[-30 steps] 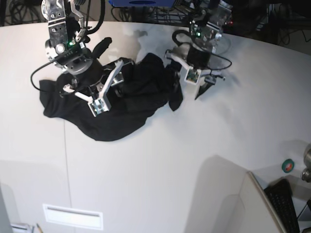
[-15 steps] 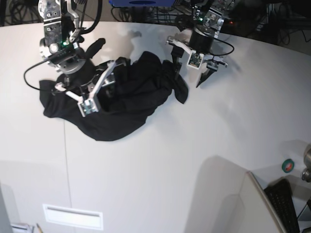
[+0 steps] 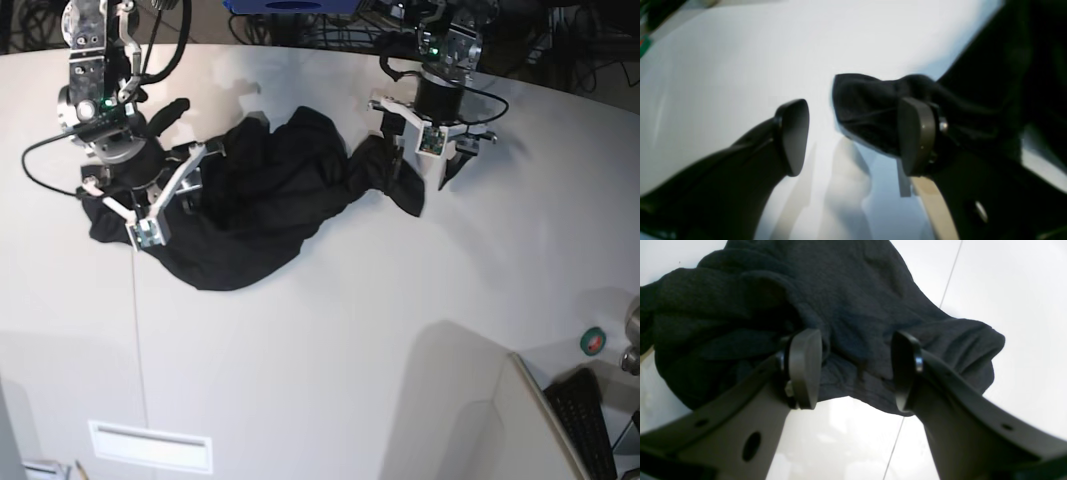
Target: Layout the t-shirt on the table in an organized manner, then fold the t-shirt properly
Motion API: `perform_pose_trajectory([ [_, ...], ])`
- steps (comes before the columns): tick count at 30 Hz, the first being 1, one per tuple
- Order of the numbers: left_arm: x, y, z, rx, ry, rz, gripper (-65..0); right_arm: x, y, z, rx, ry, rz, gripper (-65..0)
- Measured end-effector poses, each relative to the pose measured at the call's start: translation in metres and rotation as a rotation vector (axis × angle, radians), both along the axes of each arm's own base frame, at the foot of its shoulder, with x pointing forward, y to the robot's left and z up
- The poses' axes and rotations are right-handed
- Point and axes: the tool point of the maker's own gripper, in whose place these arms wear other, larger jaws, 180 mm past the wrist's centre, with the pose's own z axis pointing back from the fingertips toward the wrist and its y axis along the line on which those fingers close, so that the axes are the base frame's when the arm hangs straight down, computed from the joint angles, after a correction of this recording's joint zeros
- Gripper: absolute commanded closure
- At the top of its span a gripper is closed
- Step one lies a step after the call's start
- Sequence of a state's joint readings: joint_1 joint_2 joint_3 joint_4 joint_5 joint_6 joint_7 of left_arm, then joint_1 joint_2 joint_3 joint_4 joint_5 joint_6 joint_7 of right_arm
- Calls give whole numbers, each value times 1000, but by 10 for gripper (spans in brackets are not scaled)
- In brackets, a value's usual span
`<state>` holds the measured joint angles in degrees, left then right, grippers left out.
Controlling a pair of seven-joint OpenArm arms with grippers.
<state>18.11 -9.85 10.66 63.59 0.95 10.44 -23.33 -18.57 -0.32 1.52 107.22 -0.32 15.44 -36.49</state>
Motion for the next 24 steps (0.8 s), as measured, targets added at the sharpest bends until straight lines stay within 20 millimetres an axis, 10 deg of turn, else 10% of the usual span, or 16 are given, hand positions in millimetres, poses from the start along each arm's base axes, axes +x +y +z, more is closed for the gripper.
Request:
perform_pose_trajectory([
  [6,-9,1,-5,2,22,3,-398,9,23,9,54,-33,20,-308],
  [24,12,-3,5,-3,-27,-6,-398,-4,-38,-8,-21,16,-112,-312],
])
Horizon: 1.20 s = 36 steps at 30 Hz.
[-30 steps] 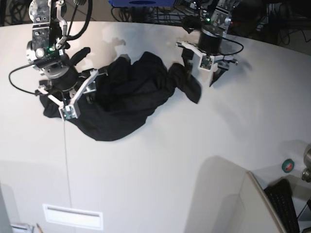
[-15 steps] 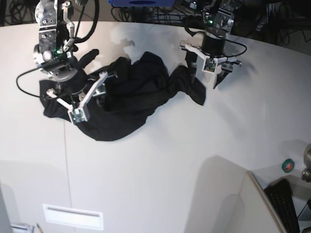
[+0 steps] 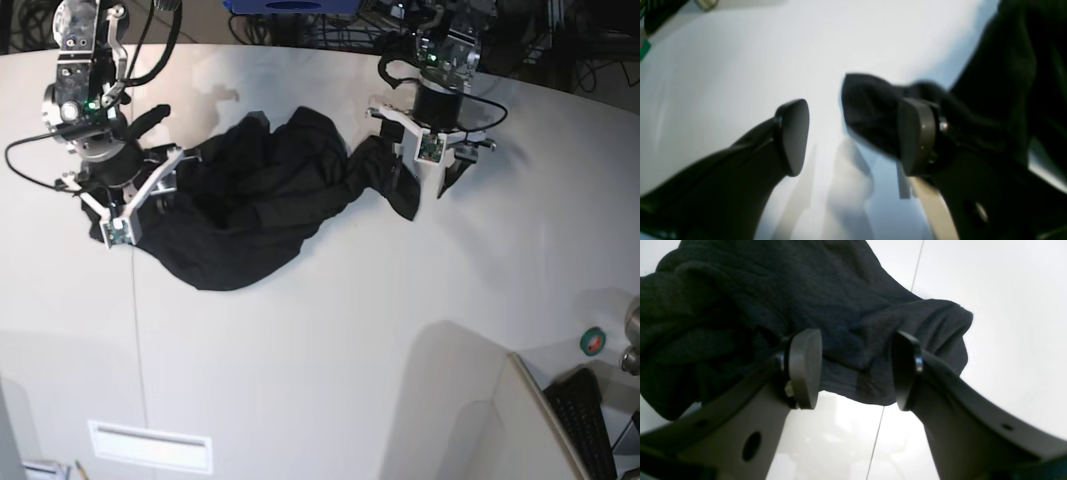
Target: Layout the t-shirt on the table in an organized manner, then fold the t-shirt properly
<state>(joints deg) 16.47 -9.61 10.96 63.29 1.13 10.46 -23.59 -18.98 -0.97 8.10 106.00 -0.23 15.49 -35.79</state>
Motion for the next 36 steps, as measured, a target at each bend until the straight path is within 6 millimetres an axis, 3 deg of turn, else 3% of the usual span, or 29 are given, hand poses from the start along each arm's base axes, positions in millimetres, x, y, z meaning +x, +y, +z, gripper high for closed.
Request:
perform_pose_trajectory([
  [7,-23,-4,-13,-20,48,22,-398,-8,-12,-4,-12,20,-31,-312],
  [13,-11,6,-7,-6,21,42,-398,0,-7,1,-2,-2,-22,-312],
  [22,-14,6,-7,-8,27,43,-390,1,-8,1,-1,-6,-27,-311],
  [24,-14,6,-7,-10,27,44,-324,1,-9,1,-1,-5,-30,-309],
  [28,-16,7,-7,-11,30,46,-127,1,-7,1,3,-4,-31,-309],
  [31,-16,10,-7,2,30,38,-69,0,-8,0,1,-1,-30,-309],
  [34,-15,13,-7,7,30,37,-105,-1,-10,0,-5,2,-29,-309],
  [36,-15,13,-6,6,27,37,-184,-1,-10,0,-5,2,-29,-312],
])
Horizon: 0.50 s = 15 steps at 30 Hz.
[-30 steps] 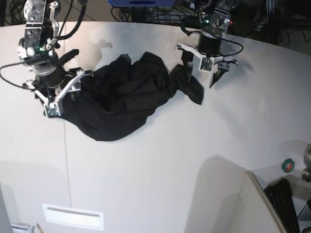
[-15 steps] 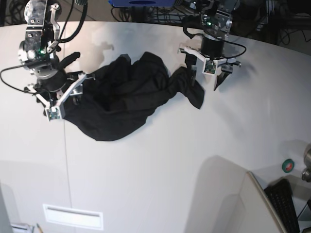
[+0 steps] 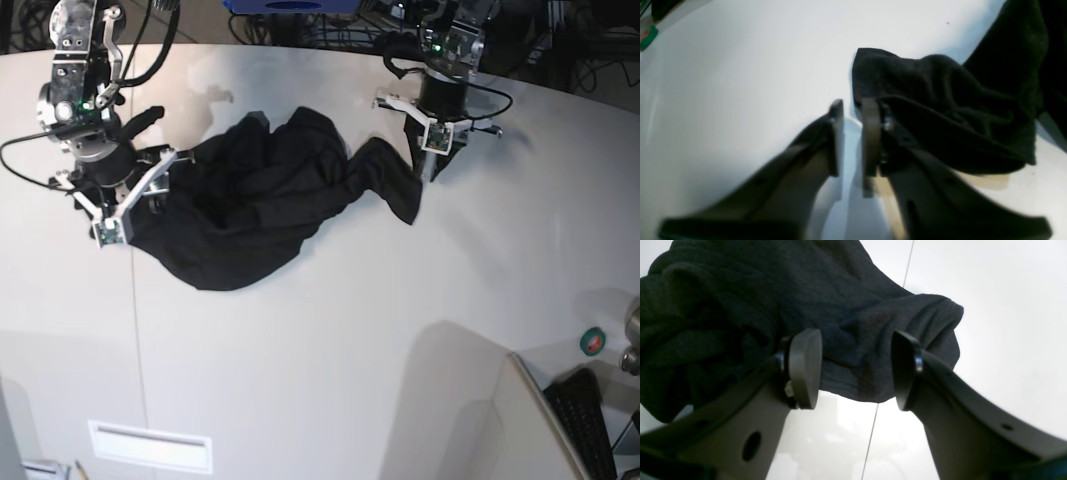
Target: Layout the t-shirt on the table in an organized manner, then fold the t-shirt properly
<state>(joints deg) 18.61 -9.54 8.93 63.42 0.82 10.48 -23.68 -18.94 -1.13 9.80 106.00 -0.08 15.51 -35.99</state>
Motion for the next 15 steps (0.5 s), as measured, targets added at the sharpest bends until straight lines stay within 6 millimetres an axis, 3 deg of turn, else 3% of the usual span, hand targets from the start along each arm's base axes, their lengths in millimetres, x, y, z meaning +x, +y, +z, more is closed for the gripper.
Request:
perform_pose_trajectory([
  [4,7,3,11,4,-32,-2,-364,0,-3,0,0,0,-10,-312],
  [9,15,18,17,28,-52,23,-546,-9,-37,-11,-31,42,-95,-330],
  [11,15,18,16,27,-51,24,-586,-4,-38,-8,-28,26,-101,-360],
  [15,14,17,16,25,-52,24,-586,4,-36,-3,-18,-1,-102,-375],
])
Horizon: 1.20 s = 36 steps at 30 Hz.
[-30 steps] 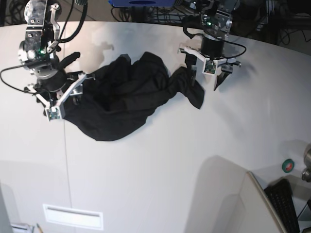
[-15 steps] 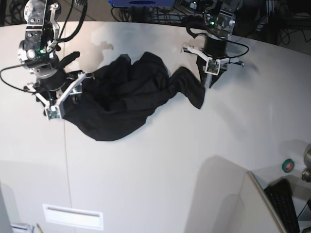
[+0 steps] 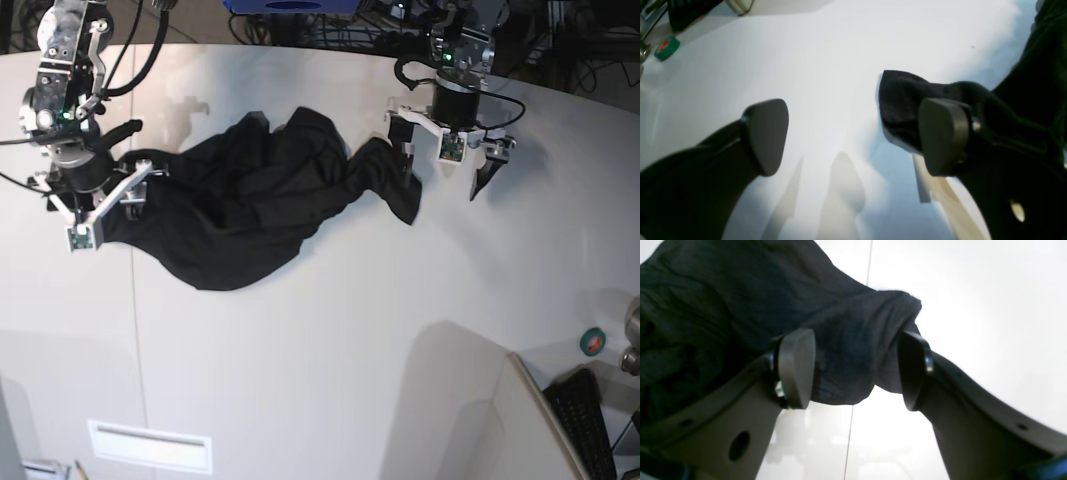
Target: Layout the t-shirt on the table in an organized manner, then fold the t-shirt properly
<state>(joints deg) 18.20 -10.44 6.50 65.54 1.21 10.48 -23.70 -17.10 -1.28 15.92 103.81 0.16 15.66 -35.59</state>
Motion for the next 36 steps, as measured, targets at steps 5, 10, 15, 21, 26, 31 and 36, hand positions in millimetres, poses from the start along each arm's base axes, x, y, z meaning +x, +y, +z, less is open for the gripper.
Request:
perform_pose_trajectory([
  [5,8,0,3,-2,-12,3,-586,-2,0,-5,1,21,-1,-390],
  [10,30,-4,15,-3,-57,-10,-586,17,4,-4,15,-5,6,-387],
  [15,27,-10,18,-20,-63,-10,-586,-8,66,-13,62,49,164,-386],
  [21,35,-11,42,-28,-132,-12,-586,0,92,-16,84,44,235,-384],
  [26,27,4,33,13,-94,-26,-532,9,93,-25,83,64,238,-384],
  [31,23,9,21,21,-61,-10,-326,12,95,-26,87,65,242,-383],
  [36,21,0,25,4,-70,-25,-344,18,94,-25,85,54,243,-182],
])
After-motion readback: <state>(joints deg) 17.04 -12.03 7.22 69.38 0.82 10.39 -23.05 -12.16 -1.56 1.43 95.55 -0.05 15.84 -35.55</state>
